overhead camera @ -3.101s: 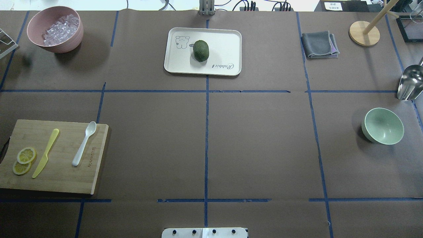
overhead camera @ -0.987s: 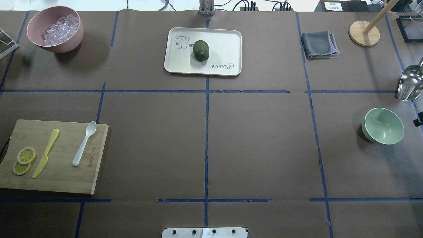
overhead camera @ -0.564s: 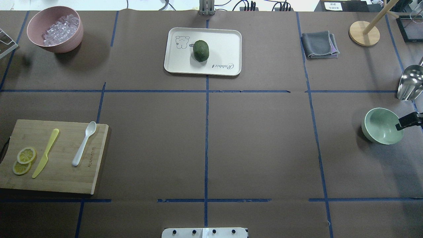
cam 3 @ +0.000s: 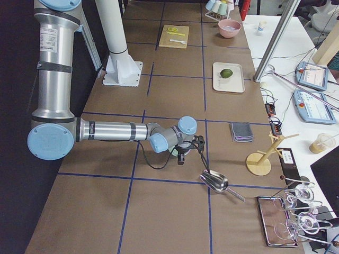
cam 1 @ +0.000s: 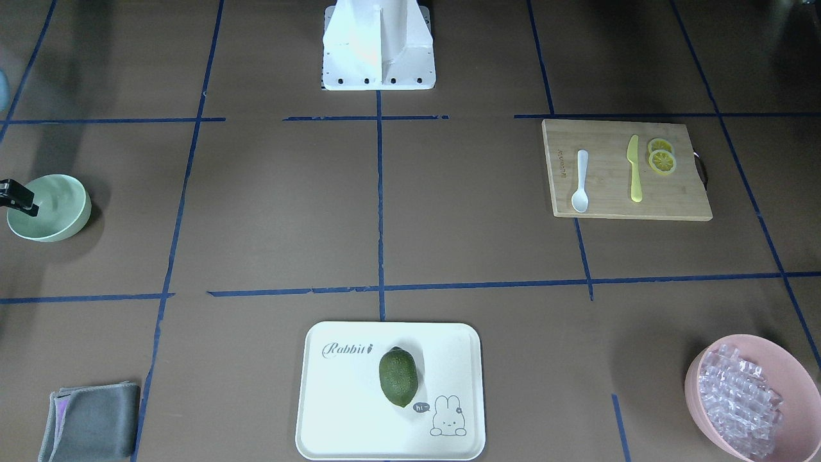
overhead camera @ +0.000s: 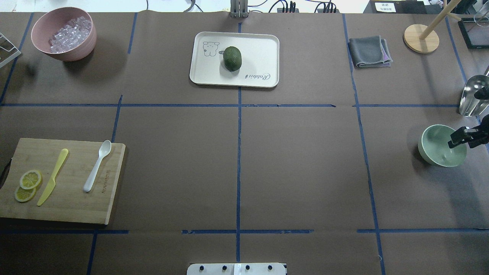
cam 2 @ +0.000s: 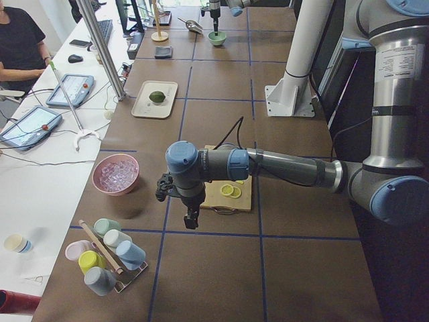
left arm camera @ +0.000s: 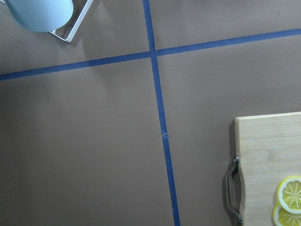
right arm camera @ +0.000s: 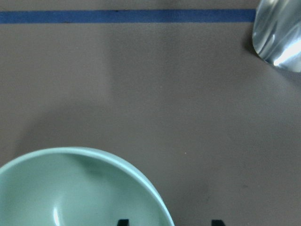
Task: Place spoon in bowl
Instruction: 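Lower the right gripper onto the pale green bowl rim and grasp it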
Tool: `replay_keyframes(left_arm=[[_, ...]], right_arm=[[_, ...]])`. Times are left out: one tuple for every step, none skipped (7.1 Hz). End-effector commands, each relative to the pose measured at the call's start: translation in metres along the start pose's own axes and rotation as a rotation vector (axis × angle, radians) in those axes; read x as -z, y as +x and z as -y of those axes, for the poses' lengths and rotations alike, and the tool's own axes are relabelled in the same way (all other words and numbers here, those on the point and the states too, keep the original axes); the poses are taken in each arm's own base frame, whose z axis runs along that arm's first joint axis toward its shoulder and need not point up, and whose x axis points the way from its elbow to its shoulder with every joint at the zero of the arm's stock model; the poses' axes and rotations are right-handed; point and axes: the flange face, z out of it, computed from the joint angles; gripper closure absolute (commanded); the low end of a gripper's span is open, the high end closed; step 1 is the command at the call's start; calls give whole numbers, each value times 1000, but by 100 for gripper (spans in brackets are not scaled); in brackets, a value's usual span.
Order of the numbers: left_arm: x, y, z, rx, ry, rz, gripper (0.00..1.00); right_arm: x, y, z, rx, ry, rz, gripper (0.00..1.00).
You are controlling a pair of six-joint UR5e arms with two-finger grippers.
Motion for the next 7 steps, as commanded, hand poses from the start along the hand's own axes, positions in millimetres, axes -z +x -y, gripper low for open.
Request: replay_keyframes(left_arm=[[1,0,0,-1,1,0,0],[1,0,0,-2,1,0,0],[1,1,0,-3,3,0,0],[4,3,1,-14,9,1,0],[4,4,1,-17,9,2,0],[5,5,0,-13,11,2,0],[5,4,0,-12,10,2,0]], right_arm=[[5,-11,7,-71,11,12,100],[18,-35,20,-64,33,43,100],[40,-82,21,-42,50,93,100],[46,-150,28,-65,41,150,100],[45,-220,32,-89,25,196,100],[42,-295,31,-111,2,238,100],[39,-364,23,-165,-14,272,100]])
